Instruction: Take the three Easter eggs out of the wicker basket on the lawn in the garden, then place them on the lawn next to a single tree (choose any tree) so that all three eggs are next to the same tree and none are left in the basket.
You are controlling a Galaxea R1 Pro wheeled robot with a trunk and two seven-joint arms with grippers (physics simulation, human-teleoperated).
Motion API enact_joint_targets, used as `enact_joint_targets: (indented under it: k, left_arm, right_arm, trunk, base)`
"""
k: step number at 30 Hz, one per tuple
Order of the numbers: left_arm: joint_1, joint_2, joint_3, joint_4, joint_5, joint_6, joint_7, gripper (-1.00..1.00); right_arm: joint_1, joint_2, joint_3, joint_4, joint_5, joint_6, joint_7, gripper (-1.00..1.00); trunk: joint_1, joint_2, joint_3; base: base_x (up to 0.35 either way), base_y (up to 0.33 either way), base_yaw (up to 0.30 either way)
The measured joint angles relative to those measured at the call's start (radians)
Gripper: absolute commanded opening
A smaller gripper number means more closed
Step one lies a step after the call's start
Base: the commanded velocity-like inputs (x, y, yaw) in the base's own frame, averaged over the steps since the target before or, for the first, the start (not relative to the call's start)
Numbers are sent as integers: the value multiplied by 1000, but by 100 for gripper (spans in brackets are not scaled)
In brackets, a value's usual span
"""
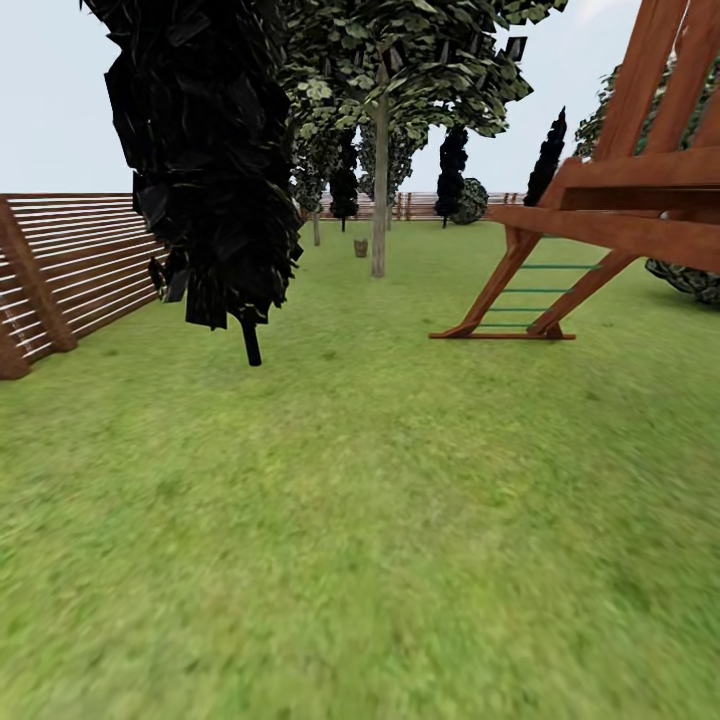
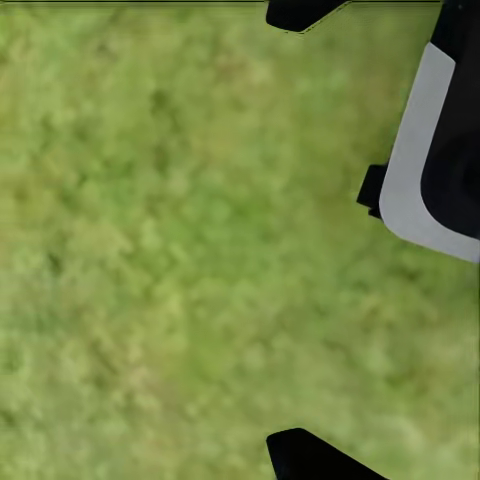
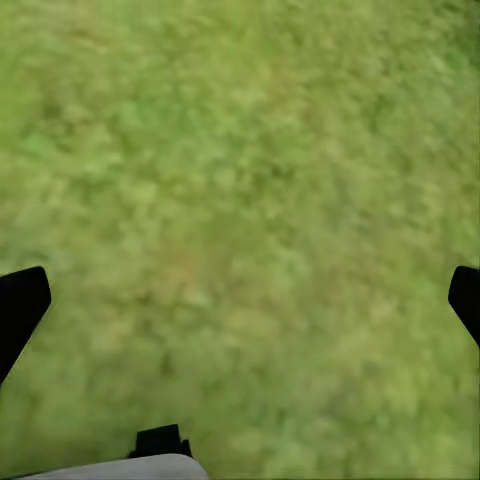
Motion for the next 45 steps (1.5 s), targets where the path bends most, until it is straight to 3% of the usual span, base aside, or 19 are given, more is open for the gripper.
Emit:
enact_joint_targets:
  k: [21, 45]
  left_arm:
    - [0, 0, 2, 0, 5, 4, 1, 100]
    - [0, -7, 0, 0, 2, 11, 3, 100]
  right_arm:
    - [0, 0, 0, 0, 0, 0, 0, 100]
    - [0, 0, 0, 0, 0, 0, 0, 100]
  trunk:
    - [0, 0, 0]
    - [0, 0, 0]
  base:
    - [333, 5, 0]
    - [333, 124, 0]
